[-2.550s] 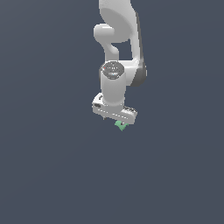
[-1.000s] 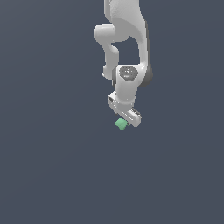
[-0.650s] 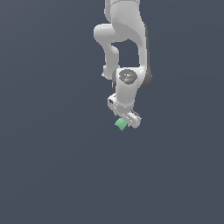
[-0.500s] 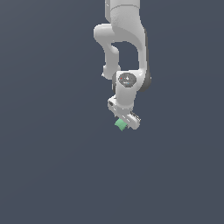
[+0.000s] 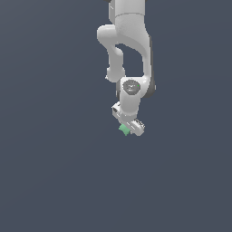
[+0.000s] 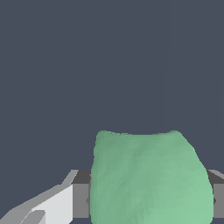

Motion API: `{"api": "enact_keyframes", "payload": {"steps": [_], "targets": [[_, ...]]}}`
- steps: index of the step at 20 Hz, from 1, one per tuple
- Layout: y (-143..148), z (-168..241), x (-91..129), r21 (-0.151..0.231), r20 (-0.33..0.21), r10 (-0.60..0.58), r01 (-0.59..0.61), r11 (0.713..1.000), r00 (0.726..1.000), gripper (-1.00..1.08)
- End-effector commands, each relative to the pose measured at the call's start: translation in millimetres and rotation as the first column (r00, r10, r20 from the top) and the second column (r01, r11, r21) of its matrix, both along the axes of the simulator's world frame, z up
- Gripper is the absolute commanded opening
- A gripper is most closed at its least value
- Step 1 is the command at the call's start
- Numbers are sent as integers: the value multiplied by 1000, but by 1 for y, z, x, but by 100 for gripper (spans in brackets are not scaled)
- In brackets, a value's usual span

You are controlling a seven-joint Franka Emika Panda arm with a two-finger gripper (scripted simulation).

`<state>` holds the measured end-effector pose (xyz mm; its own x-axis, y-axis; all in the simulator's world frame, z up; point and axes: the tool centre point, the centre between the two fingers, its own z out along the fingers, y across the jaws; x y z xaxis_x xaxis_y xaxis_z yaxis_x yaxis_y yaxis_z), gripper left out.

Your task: Pick up the object and move it to a goal position.

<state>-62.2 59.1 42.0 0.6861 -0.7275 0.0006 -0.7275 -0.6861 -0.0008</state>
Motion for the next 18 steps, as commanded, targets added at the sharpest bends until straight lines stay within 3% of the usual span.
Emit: {"api": "enact_keyframes", "payload": {"steps": [1, 11, 18], "targets": [[0, -1, 0, 0, -1, 0, 0, 1000, 1000, -100], [1, 2, 0, 0, 1, 0, 0, 1000, 1000, -100], [6, 27, -2, 0, 0, 0, 0, 1000, 1000, -100]]}}
